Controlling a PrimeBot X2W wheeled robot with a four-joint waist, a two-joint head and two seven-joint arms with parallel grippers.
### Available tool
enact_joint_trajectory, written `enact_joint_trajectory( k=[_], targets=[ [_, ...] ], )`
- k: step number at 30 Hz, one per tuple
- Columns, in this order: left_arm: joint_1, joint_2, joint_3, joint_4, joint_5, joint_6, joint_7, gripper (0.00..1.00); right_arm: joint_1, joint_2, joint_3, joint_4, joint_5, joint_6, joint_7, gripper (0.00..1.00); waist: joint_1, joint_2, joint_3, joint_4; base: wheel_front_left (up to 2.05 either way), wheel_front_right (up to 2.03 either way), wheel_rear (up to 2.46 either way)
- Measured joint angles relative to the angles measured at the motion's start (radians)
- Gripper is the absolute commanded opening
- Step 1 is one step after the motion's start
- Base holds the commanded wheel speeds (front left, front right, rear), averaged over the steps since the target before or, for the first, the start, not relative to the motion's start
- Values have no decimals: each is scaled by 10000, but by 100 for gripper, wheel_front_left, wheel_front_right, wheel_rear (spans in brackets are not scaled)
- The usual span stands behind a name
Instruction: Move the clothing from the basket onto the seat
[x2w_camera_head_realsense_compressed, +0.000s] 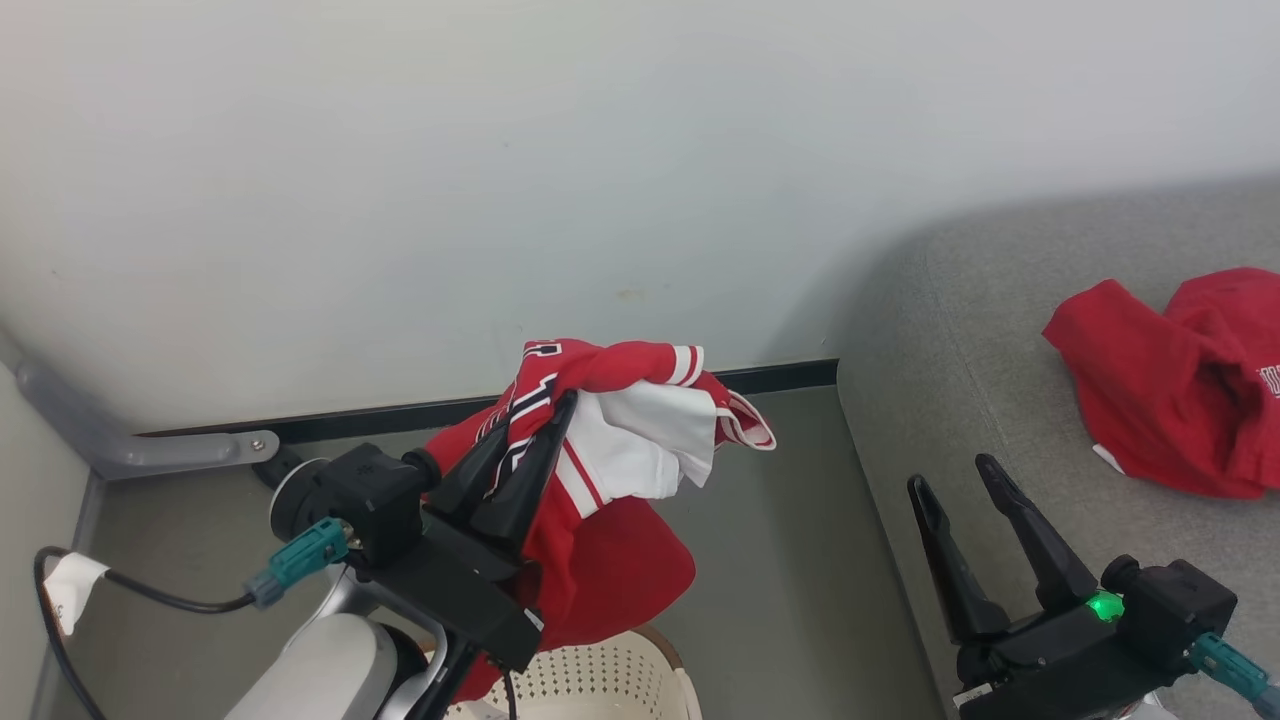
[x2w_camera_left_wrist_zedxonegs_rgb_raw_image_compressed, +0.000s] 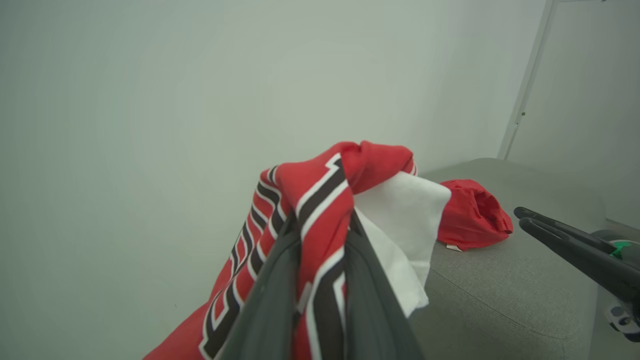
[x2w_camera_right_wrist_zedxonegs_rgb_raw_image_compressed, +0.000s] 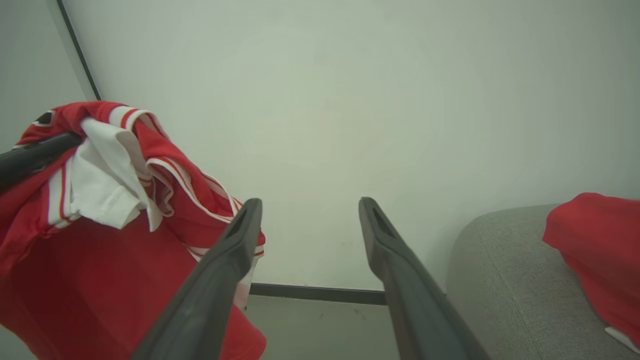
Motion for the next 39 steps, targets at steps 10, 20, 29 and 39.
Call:
enact_joint_trajectory(
  k=[10, 20, 29, 39],
  targets=[
    [9, -33, -209, -784, -2, 161, 529, 0, -1119, -479, 1162, 662, -132, 2, 550, 100, 0, 0, 68, 134, 0, 0, 0],
    [-55, -305, -596, -1068, -8, 161, 1001, 0, -2410, -1436, 2890, 1708, 29, 6, 1183, 100, 0, 0, 142, 512, 0, 0, 0],
    [-241, -445, -729, -1244, -61, 153, 1252, 0, -3335, -1730, 4249, 2305, 640, 8, 1223, 100, 0, 1, 244, 954, 0, 0, 0],
    [-258, -476, -865, -1258, -228, 148, 1476, 0, -4926, -1605, 5478, 3492, 846, 13, 1216, 100, 0, 0, 331, 1301, 0, 0, 0]
  ],
)
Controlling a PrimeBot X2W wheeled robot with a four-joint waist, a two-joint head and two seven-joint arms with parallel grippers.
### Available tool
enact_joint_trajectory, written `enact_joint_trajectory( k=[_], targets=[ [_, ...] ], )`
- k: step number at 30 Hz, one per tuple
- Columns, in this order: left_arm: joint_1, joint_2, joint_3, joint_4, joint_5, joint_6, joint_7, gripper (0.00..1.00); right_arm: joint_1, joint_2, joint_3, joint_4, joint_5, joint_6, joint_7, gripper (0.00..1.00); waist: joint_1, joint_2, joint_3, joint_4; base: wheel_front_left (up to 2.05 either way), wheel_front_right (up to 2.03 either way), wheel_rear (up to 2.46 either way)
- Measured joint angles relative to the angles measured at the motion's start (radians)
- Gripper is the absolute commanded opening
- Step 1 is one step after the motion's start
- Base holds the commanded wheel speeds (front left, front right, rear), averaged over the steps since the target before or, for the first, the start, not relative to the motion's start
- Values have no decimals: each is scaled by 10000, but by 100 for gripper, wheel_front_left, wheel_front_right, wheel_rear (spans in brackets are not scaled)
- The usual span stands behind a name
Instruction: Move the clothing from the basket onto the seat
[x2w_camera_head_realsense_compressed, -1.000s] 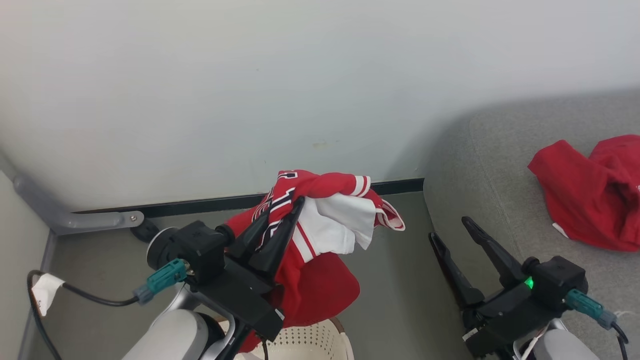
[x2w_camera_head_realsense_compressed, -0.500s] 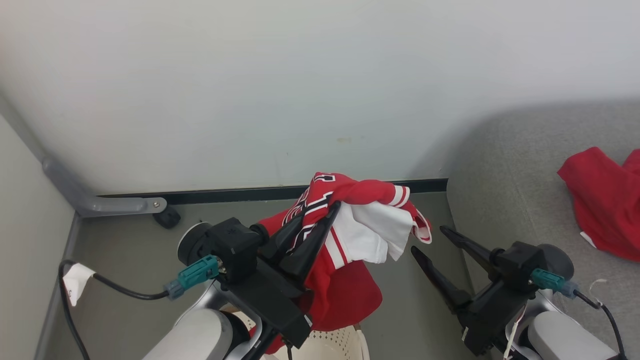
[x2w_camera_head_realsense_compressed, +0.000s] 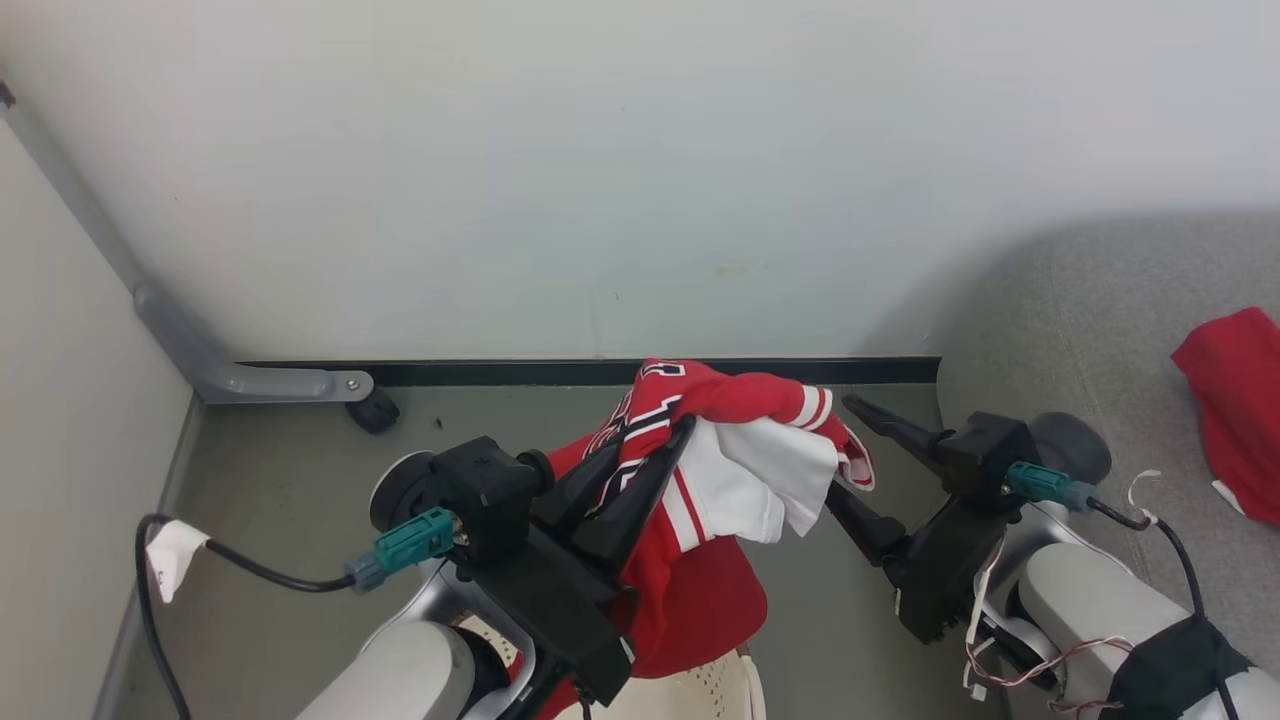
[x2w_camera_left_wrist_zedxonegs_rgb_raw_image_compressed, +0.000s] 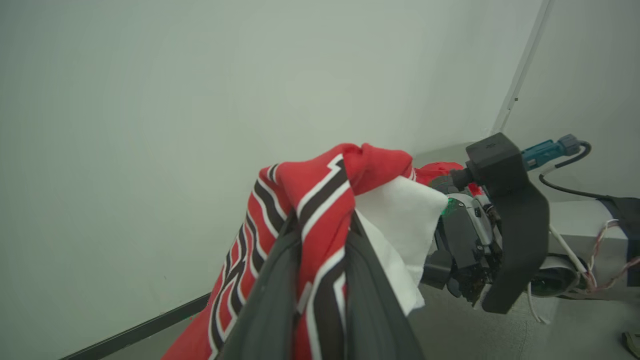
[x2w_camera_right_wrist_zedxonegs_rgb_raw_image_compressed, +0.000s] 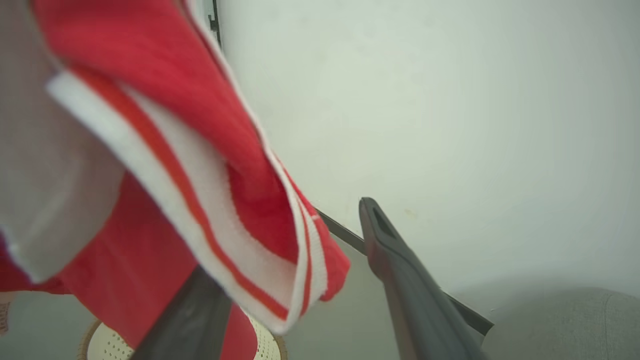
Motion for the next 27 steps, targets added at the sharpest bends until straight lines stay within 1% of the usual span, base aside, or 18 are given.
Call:
enact_joint_trajectory(
  k=[2, 3, 4, 6, 14, 15, 16, 17, 22, 27],
  targets=[
    [-19, -42, -71, 17, -42, -21, 46, 0, -227, -4, 259, 151, 86, 0, -71, 100, 0, 0, -1, 54, 0, 0, 0],
    [-18, -36, -71, 13, -48, -65, 48, 0, -357, 4, 489, 249, 151, -2, -86, 100, 0, 1, -2, 82, 0, 0, 0],
    [-18, -38, -73, 13, -48, -73, 52, 0, -585, 50, 930, 360, 263, 0, -130, 100, 0, 0, -3, 120, 0, 0, 0],
    [-18, -40, -79, 15, -50, -73, 94, 0, -821, 146, 1283, 499, 374, 0, -213, 100, 0, 0, -2, 153, 0, 0, 0],
    [-21, -56, -130, 15, -52, -75, 140, 0, -1358, 654, 2426, 1210, 936, 0, -529, 100, 0, 0, 20, 253, 0, 0, 0],
    [-21, -56, -136, 15, -52, -75, 140, 0, -1411, 723, 2518, 1287, 1024, 0, -564, 45, 0, 0, 22, 261, 0, 0, 0],
    [-21, -54, -138, 15, -54, -75, 144, 0, -1448, 775, 2594, 1329, 1087, 0, -621, 19, 0, 0, 25, 267, 0, 0, 0],
    [-21, -52, -138, 15, -58, -75, 178, 0, -1471, 807, 2673, 1373, 1151, 0, -665, 0, 0, 0, 27, 271, 0, 0, 0],
    [-21, -17, -136, 27, -81, -73, 184, 0, -1579, 863, 2857, 1626, 1484, 0, -803, 0, 0, 1, 28, 264, 0, 0, 0],
    [-8, 54, -98, 165, -94, -59, 211, 0, -1594, 926, 2623, 1664, 2217, 0, -1057, 0, 0, 0, 6, 184, 0, 0, 0]
  ],
)
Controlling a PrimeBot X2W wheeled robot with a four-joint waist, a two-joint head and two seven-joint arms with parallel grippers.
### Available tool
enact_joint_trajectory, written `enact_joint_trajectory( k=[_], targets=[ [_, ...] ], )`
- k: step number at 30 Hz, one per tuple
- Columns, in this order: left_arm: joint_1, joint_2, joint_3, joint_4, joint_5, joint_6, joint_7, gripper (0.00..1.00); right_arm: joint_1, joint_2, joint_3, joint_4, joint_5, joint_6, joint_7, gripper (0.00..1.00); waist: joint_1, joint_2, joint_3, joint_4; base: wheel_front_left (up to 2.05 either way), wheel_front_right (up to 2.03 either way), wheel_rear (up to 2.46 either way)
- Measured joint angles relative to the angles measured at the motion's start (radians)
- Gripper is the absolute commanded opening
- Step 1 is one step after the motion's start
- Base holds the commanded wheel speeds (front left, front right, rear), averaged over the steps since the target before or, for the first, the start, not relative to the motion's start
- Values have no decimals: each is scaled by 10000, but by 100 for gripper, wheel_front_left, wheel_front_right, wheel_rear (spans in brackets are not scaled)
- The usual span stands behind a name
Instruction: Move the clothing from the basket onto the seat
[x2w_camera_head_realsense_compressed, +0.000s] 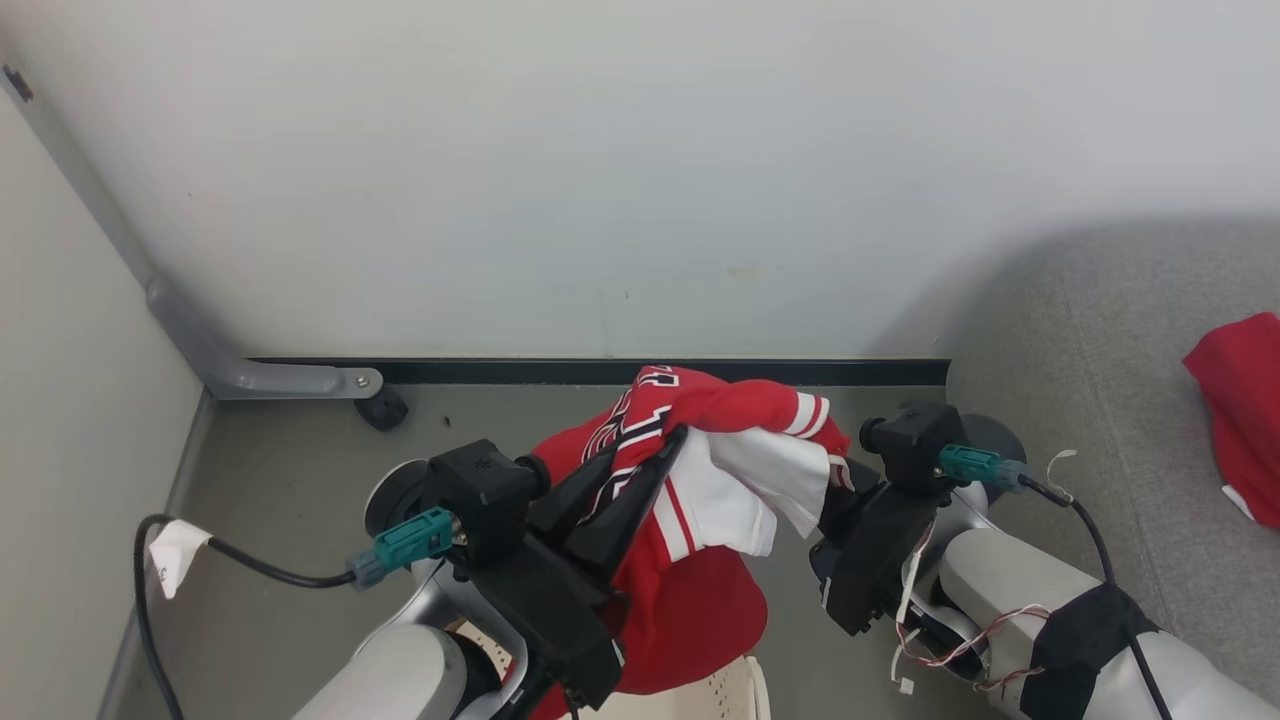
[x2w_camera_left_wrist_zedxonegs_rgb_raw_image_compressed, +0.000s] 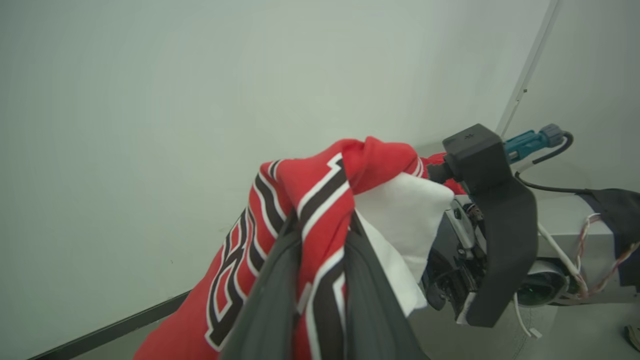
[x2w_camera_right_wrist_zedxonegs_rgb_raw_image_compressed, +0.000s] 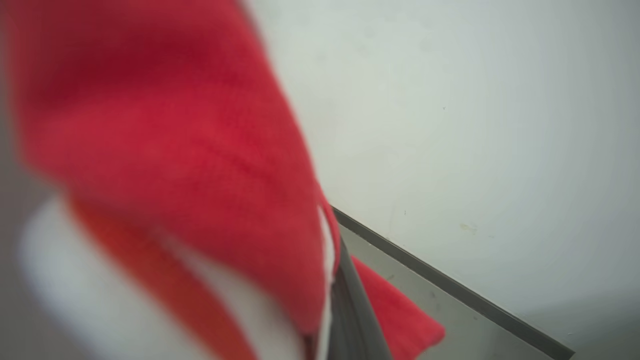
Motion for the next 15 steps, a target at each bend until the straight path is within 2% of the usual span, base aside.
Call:
enact_joint_trajectory(
  k=[5, 6, 8, 9, 10, 15],
  targets=[
    [154, 159, 59, 15, -2, 90, 0, 2, 60, 159, -242, -117, 782, 0, -92, 0, 0, 0, -35, -189, 0, 0, 0],
    [157, 173, 59, 8, -2, 115, 0, 20, 104, 157, -263, -146, 895, 0, -104, 0, 0, 0, -40, -233, 0, 0, 0],
    [166, 171, 52, -15, 0, 165, 0, 49, 249, 151, -313, -205, 1137, 0, -161, 0, 0, 1, -48, -321, 0, 0, 0],
    [172, 173, 46, -21, 0, 167, 0, 86, 298, 153, -351, -234, 1302, 0, -163, 0, 0, 0, -50, -364, 0, 0, 0],
    [189, 180, 38, -40, 0, 167, 2, 100, 335, 153, -401, -276, 1432, 0, -163, 0, 0, 0, -53, -406, 0, 0, 0],
    [314, 203, -58, -115, 2, 173, 50, 100, 428, 100, -819, -374, 2086, 0, -169, 0, 0, 1, -75, -588, 0, 0, 0]
  ],
)
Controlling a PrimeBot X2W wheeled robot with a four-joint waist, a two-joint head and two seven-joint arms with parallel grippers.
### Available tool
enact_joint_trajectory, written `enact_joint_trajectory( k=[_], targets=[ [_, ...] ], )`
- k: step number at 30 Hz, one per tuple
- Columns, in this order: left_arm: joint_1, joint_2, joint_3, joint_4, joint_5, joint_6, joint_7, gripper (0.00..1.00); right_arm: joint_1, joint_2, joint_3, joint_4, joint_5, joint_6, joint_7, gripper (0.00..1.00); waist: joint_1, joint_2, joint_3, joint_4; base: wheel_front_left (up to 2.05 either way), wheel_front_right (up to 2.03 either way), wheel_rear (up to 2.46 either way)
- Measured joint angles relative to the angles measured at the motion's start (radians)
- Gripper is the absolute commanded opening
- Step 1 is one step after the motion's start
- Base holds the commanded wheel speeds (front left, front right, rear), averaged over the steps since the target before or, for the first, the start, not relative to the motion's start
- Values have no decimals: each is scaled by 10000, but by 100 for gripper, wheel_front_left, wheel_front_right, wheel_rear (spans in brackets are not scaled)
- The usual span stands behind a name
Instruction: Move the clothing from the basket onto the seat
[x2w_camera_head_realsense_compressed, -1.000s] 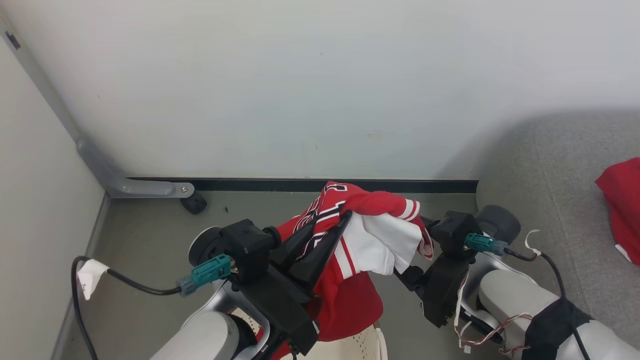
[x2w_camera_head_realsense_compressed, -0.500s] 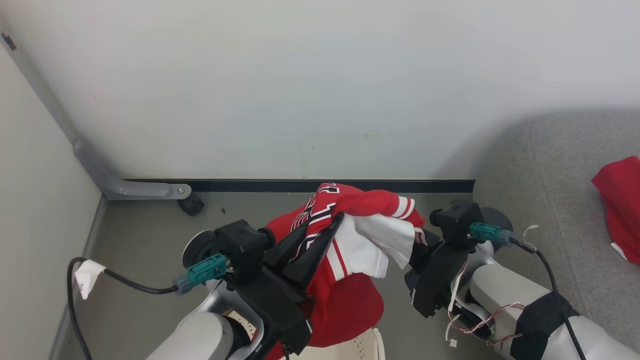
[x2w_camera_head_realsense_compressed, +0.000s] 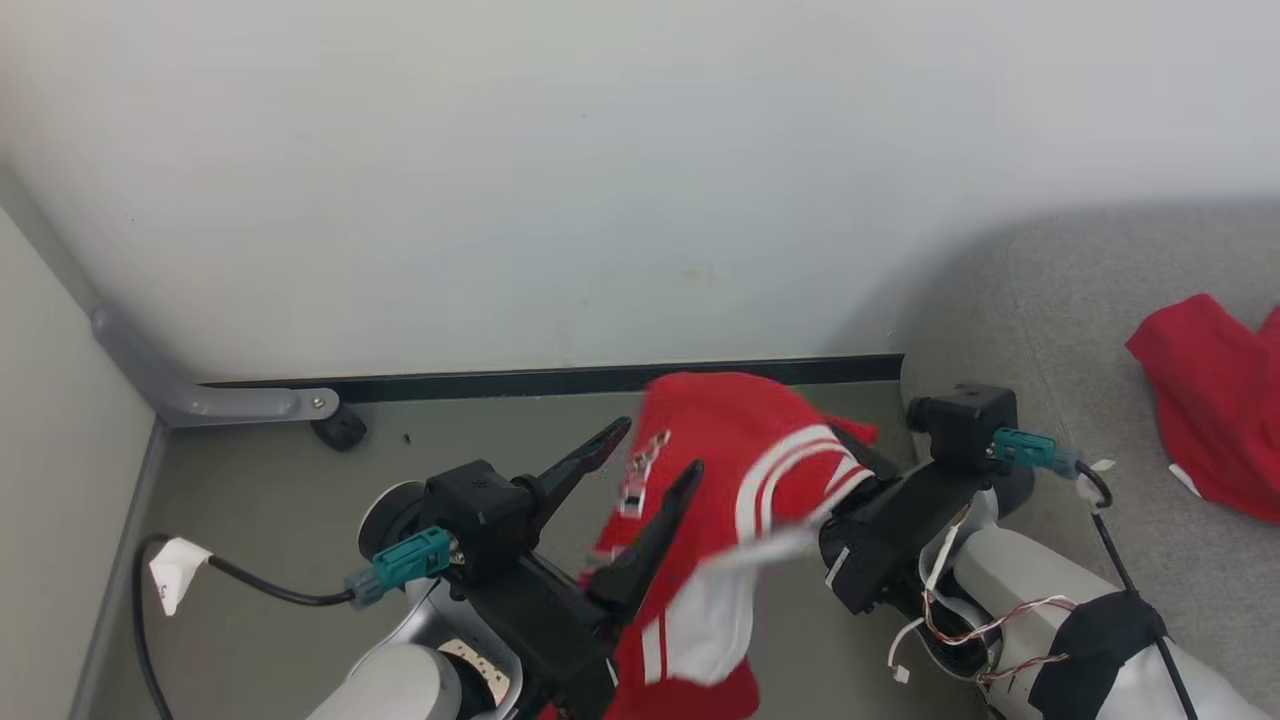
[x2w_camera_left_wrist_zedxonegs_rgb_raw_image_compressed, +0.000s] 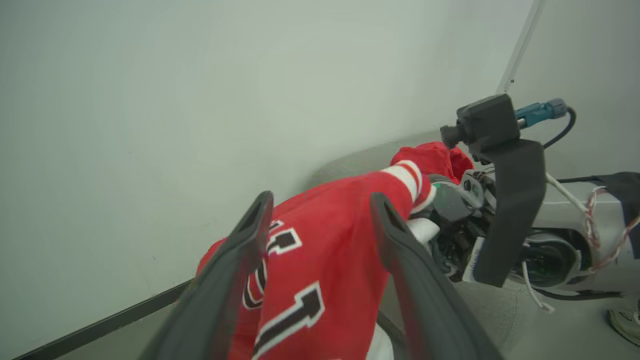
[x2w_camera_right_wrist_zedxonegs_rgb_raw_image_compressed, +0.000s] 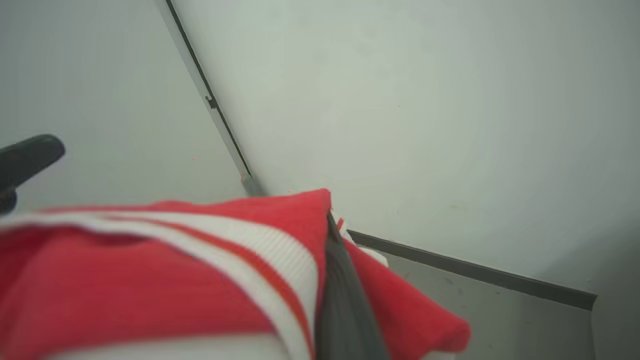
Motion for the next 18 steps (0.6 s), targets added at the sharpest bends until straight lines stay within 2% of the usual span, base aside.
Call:
enact_joint_trajectory(
  k=[6, 18],
  targets=[
    [204, 117, -61, -111, 15, 0, 12, 100, 104, -157, -382, -213, 489, -2, -6, 0, 0, 0, -65, -238, 0, 0, 0],
    [472, 424, -52, -491, 61, 79, -25, 100, 697, -646, -1906, -1312, 1156, -2, -8, 0, 0, 0, -132, -1050, 0, 0, 0]
  ],
)
